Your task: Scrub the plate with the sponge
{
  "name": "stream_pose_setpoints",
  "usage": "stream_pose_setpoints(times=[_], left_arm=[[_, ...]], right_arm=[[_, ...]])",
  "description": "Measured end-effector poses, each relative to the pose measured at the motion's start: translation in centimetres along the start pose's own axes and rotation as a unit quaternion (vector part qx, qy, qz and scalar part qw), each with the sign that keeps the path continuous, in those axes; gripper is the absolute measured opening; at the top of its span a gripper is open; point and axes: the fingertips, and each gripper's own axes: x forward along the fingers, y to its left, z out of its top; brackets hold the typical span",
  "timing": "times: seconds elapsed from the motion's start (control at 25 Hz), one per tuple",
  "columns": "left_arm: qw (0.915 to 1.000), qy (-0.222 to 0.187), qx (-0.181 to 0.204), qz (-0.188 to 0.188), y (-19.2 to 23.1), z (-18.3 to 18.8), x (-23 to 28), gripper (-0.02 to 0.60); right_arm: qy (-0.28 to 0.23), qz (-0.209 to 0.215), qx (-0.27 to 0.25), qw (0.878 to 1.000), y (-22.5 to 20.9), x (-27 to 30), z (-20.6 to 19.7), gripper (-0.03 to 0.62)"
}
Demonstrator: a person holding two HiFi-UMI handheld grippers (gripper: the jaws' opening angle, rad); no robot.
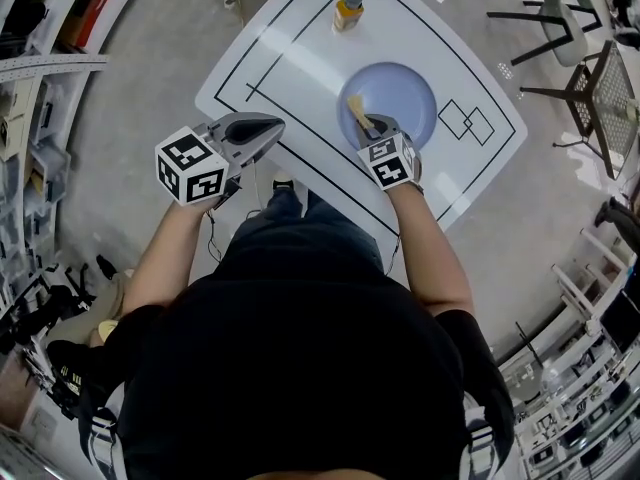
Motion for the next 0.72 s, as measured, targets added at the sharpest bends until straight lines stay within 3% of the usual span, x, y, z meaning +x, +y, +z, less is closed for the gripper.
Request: stream_pose_setpoints(times=[0.72], left_arm=[[0.9996, 0.003, -0.027, -0.003, 0.5, -1.3, 0.7, 0.005]], right_arm=[[0.035, 0.012, -0.044, 0.998, 0.3, 2.2, -0.7, 0.044]])
